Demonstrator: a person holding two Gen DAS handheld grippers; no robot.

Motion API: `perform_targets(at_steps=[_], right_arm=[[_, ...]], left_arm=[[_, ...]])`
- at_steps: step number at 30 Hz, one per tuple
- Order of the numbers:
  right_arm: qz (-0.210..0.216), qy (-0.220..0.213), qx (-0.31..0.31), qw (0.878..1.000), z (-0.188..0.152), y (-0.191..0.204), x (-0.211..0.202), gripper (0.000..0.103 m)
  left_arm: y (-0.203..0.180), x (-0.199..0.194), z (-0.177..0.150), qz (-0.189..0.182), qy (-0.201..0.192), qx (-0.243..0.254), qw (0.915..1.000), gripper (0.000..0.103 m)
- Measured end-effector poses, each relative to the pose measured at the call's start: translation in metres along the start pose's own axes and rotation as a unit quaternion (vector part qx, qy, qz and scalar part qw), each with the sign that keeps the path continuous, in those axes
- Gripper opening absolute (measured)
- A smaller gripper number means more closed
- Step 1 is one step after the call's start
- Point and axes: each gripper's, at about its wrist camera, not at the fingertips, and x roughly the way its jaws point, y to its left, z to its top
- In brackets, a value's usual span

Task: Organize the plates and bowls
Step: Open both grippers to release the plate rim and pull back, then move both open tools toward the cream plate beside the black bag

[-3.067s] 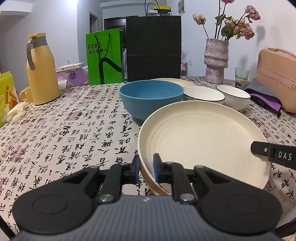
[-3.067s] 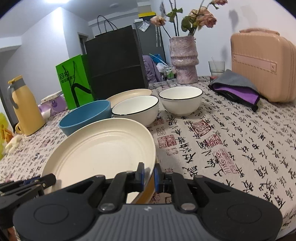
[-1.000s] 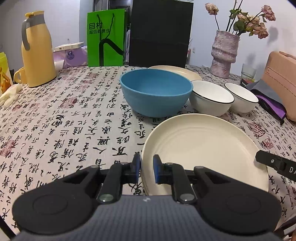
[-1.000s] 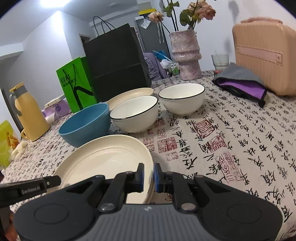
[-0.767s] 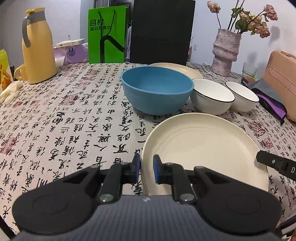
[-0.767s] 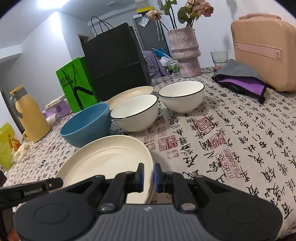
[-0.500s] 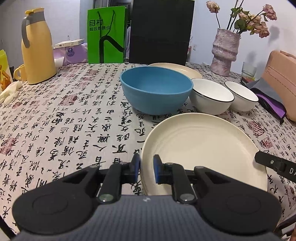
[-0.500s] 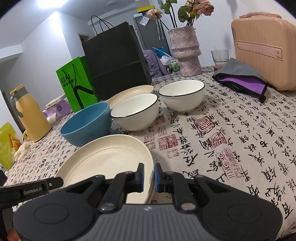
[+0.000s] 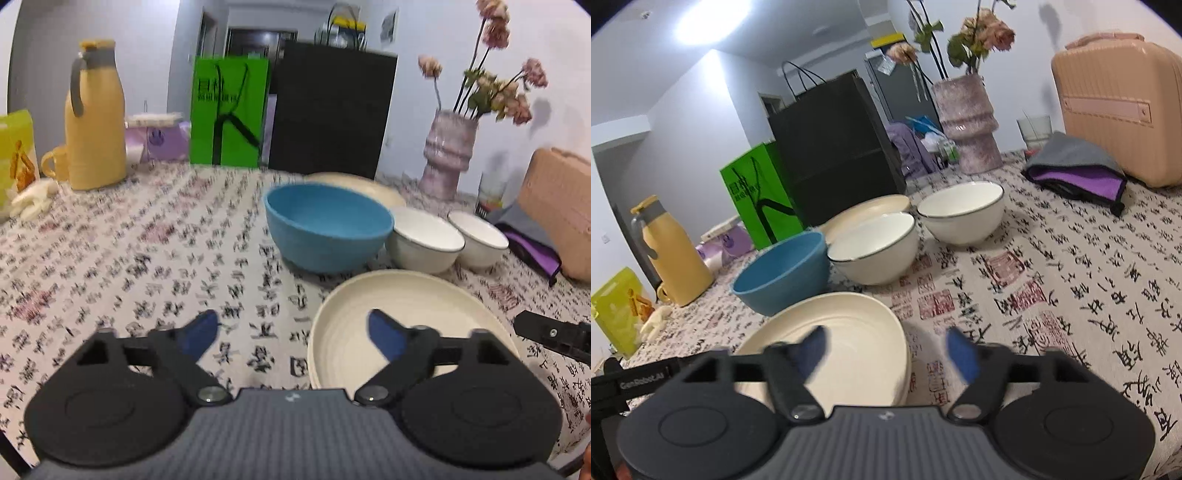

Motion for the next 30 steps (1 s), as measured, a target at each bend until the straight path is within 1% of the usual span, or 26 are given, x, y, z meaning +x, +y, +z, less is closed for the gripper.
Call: perform_targets(at_steps=[2, 3, 6, 9, 18, 30], right_arm=[[0.002, -0.003, -0.007, 1.000, 0.000, 0.004, -0.001, 0.102], [-0.001, -0.002, -0.010, 1.000, 0.000, 0.005, -0.001, 0.103], [-0.010, 0.002, -0.017, 1.000, -0.001, 0.008, 0.000, 0.103], [-0.015, 0.001, -0.019, 1.000, -0.002, 0.009, -0.002, 0.103], [-0.025, -0.007, -0.029, 0.999, -0.003, 0.011, -0.012, 0.103], [-0.021, -0.023, -0.031, 0.999, 0.002, 0.020, -0.028, 0.103]], left_arm=[[0.000, -0.007, -0.001, -0.002, -0.022, 0.004, 0.9997, 0.103], [0.000, -0.011, -0.001, -0.005, -0.033, 0.008, 0.9994, 0.103], [-0.001, -0.018, -0.002, -0.004, -0.052, 0.017, 0.9985, 0.103], [-0.001, -0.023, -0.004, 0.000, -0.062, 0.022, 0.9979, 0.103], [0.006, -0.028, -0.006, -0.002, -0.060, 0.017, 0.9980, 0.103], [0.013, -0.048, -0.002, -0.002, -0.079, 0.010, 0.9968, 0.103]])
